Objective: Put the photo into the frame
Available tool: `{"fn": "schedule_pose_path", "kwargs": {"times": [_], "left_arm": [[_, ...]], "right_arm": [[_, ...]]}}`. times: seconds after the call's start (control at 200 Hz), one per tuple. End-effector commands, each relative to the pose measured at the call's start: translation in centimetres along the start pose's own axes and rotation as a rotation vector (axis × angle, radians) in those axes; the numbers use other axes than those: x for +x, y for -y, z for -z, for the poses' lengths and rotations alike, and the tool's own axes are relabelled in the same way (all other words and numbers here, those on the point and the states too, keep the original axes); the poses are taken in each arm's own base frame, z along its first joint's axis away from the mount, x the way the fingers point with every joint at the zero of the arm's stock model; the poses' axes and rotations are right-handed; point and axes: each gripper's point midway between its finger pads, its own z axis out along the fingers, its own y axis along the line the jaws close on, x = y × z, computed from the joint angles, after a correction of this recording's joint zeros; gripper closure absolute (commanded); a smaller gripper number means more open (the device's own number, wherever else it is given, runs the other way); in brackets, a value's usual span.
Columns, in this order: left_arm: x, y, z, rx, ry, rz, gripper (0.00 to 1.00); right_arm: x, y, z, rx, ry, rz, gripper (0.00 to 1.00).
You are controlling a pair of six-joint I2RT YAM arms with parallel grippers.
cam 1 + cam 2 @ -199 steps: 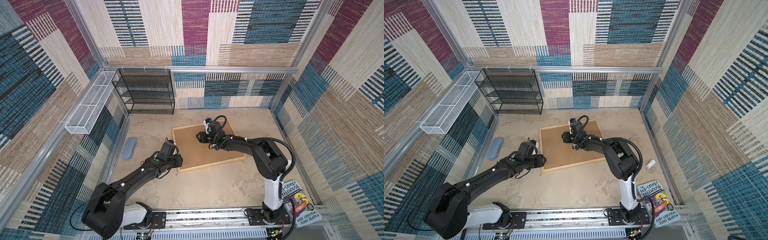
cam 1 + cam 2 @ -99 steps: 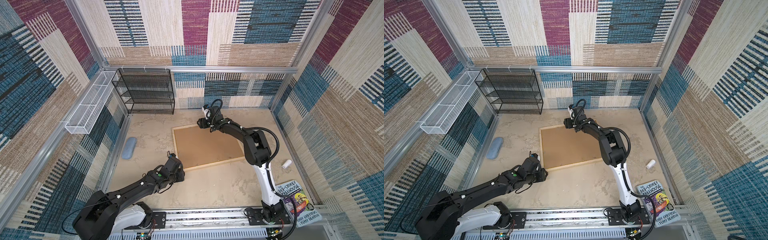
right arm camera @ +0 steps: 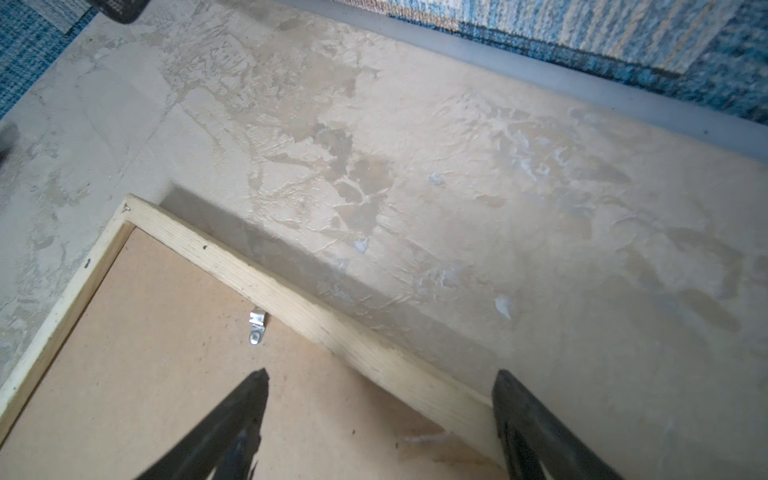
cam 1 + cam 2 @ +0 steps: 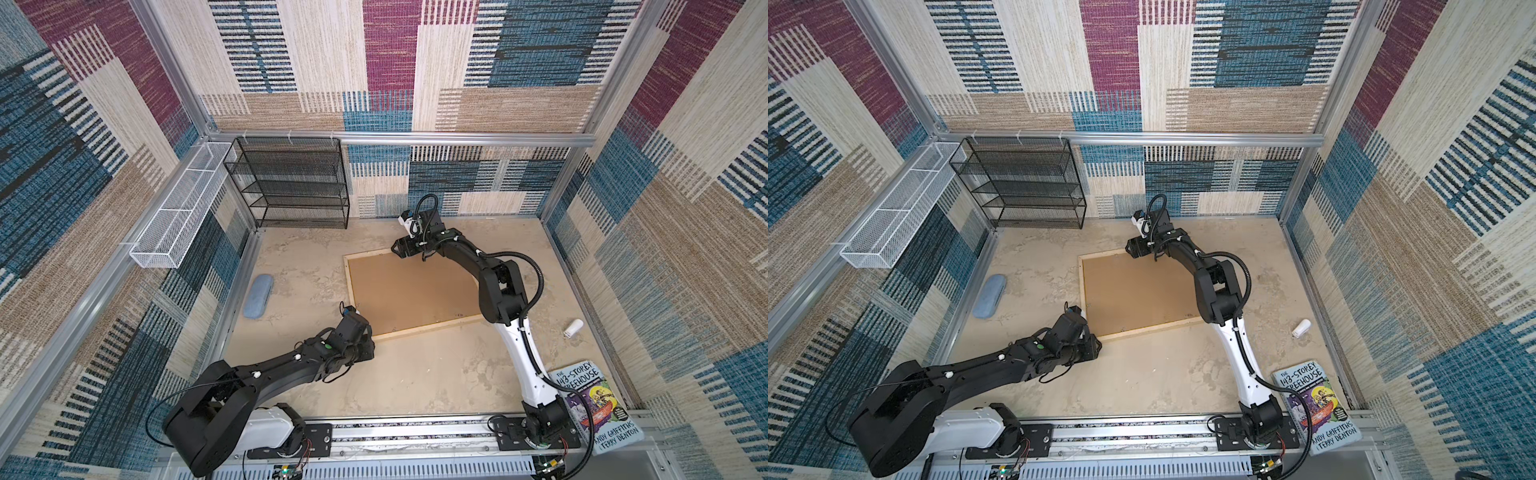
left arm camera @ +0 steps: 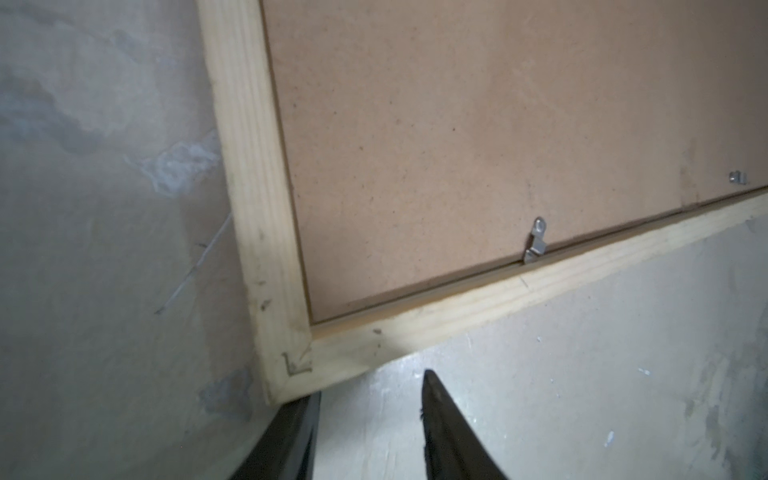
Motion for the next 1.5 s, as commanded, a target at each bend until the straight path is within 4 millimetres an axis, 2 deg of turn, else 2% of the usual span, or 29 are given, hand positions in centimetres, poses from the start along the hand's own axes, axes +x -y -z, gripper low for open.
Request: {"fn": "schedule_pose_path", "kwargs": {"times": [0.0,0.16,0.326,0.711,0.891,0.992,1.142,1.327,1.407,1.497], "left_arm": [[-0.3,-0.9,-0.1,-0.058,0.008,0.022,0.56],[-1.0,-2.3,-0.1,-0.112,0.021,0.042,0.55],[-2.3,-3.7,-0.2,-0.142,0.03,0.063,0.55],[-7.4,-4.6,-1.6,-0.116,0.063,0.07,0.55],[-9.3,-4.6,-2.9,-0.11,0.069,0.072,0.56],[-10.2,-4.3,-3.7,-0.1,0.062,0.075,0.56],[-11.5,-3.8,-4.4,-0.091,0.066,0.062,0.56],[-13.6,-2.7,-5.2,-0.071,0.073,0.044,0.57],[-14.5,-1.9,-5.7,-0.047,0.071,0.031,0.57],[-15.4,-1.0,-6.3,-0.026,0.057,0.015,0.57]], "right_arm": [[0.3,0.5,0.1,-0.08,-0.017,0.021,0.14],[-0.2,3.3,0.6,-0.058,-0.009,0.013,0.14],[0.0,7.4,2.0,0.01,-0.001,-0.076,0.14],[2.6,13.9,6.3,0.103,-0.023,-0.263,0.16],[5.8,14.9,8.7,0.187,-0.08,-0.348,0.18],[7.2,15.0,10.6,0.211,-0.083,-0.407,0.19],[9.2,13.3,12.8,0.218,-0.093,-0.449,0.2],[13.1,9.7,15.7,0.2,-0.093,-0.495,0.22],[14.1,8.1,16.9,0.192,-0.083,-0.502,0.22],[15.5,5.6,17.3,0.162,-0.091,-0.503,0.23]]}}
